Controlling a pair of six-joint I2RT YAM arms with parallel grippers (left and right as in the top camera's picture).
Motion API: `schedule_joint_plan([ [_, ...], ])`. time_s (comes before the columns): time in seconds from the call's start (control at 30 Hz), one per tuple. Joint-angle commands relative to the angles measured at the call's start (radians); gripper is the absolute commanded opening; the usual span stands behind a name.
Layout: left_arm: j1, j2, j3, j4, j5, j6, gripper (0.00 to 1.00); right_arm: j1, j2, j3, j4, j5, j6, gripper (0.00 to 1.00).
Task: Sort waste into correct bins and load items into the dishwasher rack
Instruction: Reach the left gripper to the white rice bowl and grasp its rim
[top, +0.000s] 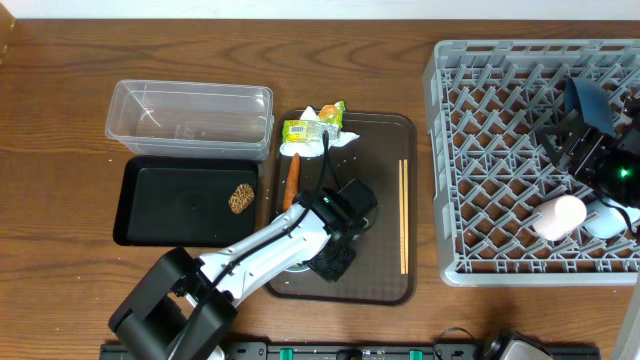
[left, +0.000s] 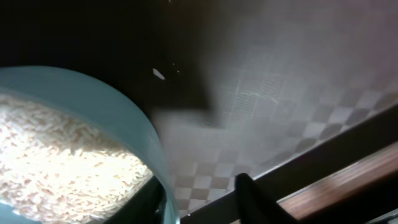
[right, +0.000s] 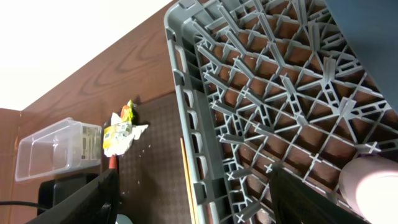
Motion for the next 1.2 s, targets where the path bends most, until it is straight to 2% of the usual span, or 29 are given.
schedule_joint_plan([
  [0.0, 0.002, -0.005, 0.005, -0.001, -0.026, 0.001, 0.21, 0.013, 0.000, 0.003, 0.007, -0.001, 0.012, 0.68],
  [0.03, 0.002, -0.006, 0.006, 0.006, -0.018, 0.001, 0.11, 0.013, 0.000, 0.003, 0.010, -0.001, 0.016, 0.68],
  [0.1, 0.002, -0.006, 0.006, 0.013, -0.015, 0.001, 0.06, 0.013, 0.000, 0.003, 0.012, 0.000, 0.023, 0.68],
  [0.37, 0.002, -0.002, 0.002, 0.030, -0.016, 0.048, 0.06, 0.013, 0.000, 0.003, 0.012, -0.001, 0.023, 0.67],
  [0.77, 0.002, 0.053, -0.002, 0.034, -0.016, 0.048, 0.07, 0.013, 0.000, 0.003, 0.017, 0.000, 0.023, 0.68],
  [0.83, 0.002, 0.055, -0.002, 0.032, -0.016, 0.048, 0.15, 0.013, 0.000, 0.003, 0.017, 0.000, 0.023, 0.68],
  [0.87, 0.002, 0.055, -0.002, 0.031, -0.016, 0.048, 0.23, 0.013, 0.000, 0.003, 0.017, 0.000, 0.023, 0.67],
  [0.97, 0.002, 0.055, -0.002, 0.030, -0.016, 0.048, 0.26, 0.013, 0.000, 0.003, 0.017, 0.000, 0.023, 0.68],
  [1.1, 0.002, 0.055, -0.002, 0.031, -0.016, 0.048, 0.26, 0.013, 0.000, 0.003, 0.017, 0.000, 0.023, 0.67],
  [1.13, 0.002, 0.055, -0.002, 0.030, -0.016, 0.052, 0.24, 0.013, 0.000, 0.003, 0.017, 0.000, 0.023, 0.68],
  [1.17, 0.002, 0.055, -0.002, 0.029, -0.016, 0.056, 0.19, 0.013, 0.000, 0.003, 0.017, -0.001, 0.023, 0.68],
])
